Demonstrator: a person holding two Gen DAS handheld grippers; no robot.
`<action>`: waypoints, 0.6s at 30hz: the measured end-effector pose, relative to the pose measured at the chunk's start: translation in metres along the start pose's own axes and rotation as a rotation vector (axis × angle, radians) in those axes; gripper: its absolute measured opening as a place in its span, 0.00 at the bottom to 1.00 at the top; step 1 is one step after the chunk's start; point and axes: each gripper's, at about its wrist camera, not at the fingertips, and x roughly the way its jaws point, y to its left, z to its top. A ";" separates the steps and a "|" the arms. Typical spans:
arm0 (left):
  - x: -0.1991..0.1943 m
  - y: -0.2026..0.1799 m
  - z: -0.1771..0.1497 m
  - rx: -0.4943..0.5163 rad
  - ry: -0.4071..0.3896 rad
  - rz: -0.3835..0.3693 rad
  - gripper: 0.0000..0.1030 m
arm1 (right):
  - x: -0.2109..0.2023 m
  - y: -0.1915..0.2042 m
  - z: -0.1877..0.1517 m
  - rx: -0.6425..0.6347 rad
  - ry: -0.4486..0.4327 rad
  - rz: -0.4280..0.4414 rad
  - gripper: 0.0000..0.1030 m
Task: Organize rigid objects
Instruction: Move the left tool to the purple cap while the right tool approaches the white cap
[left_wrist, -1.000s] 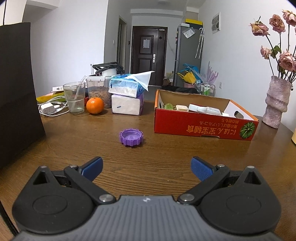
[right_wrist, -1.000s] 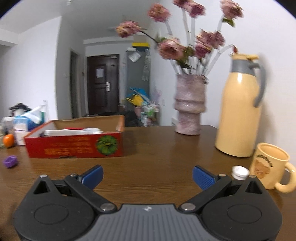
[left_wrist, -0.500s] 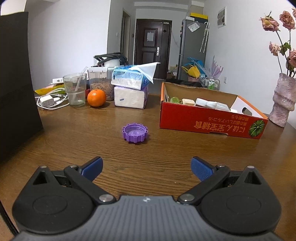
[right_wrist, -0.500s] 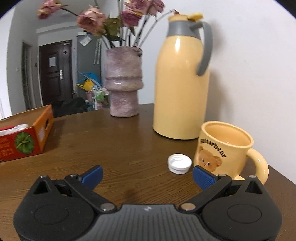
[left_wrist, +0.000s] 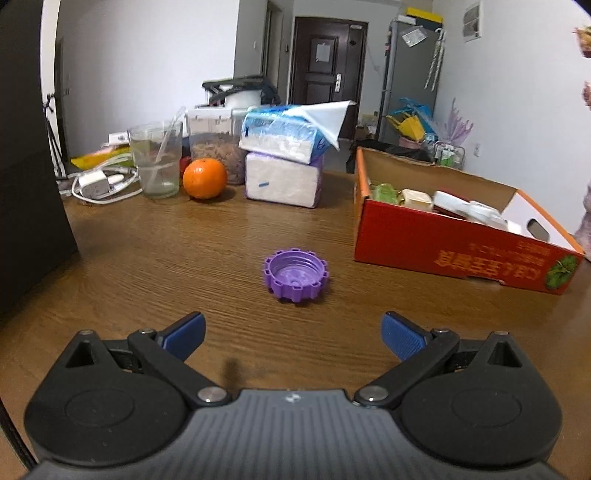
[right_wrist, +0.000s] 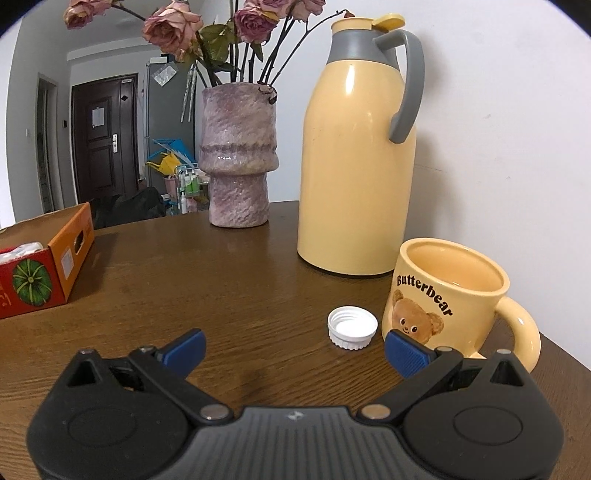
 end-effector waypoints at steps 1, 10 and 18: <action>0.005 0.001 0.002 -0.009 0.010 0.001 1.00 | 0.000 0.000 0.000 -0.001 0.000 0.001 1.00; 0.046 0.004 0.021 -0.032 0.063 0.009 1.00 | 0.006 0.004 -0.001 -0.011 0.009 -0.009 1.00; 0.072 -0.004 0.032 0.016 0.089 0.016 0.68 | 0.011 0.004 0.001 -0.007 0.024 -0.014 1.00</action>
